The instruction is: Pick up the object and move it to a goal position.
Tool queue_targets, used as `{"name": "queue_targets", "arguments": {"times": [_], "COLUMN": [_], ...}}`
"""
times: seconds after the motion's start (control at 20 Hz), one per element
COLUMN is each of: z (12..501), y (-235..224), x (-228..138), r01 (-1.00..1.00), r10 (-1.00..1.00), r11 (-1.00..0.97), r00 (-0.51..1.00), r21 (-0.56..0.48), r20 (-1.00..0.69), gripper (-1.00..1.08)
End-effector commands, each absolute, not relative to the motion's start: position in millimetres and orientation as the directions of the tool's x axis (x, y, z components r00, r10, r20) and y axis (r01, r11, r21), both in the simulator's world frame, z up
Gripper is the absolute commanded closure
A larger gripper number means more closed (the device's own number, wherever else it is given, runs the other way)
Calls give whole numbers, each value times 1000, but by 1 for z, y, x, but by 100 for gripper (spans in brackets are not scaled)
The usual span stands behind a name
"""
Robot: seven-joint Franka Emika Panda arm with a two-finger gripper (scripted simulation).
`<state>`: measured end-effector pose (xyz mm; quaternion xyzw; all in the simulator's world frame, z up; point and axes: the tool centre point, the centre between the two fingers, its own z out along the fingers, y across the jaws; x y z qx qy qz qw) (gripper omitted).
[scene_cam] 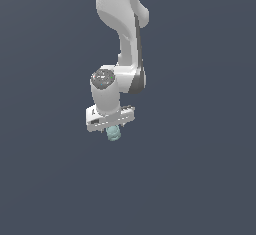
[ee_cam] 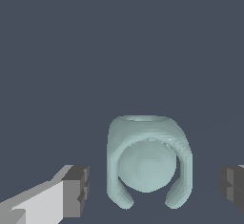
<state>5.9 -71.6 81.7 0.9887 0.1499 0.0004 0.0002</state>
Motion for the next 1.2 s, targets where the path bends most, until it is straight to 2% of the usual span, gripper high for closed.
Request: {"name": "queue_targets", "arguments": {"times": [0.0,0.5,0.55,1.15], "z": [71,39,39,41], "y": [-72,-72,-72,-72], "x": [5,6,6,6], "r01": [297,300,300,300], "r10": [297,300,300,300], "r11": [-955,-954,-954,-954], "r00": [955,954,954,954], "r21": [0,0,0,1], "r20": [0,0,0,1], "gripper": [-92,-92,108,108]}}
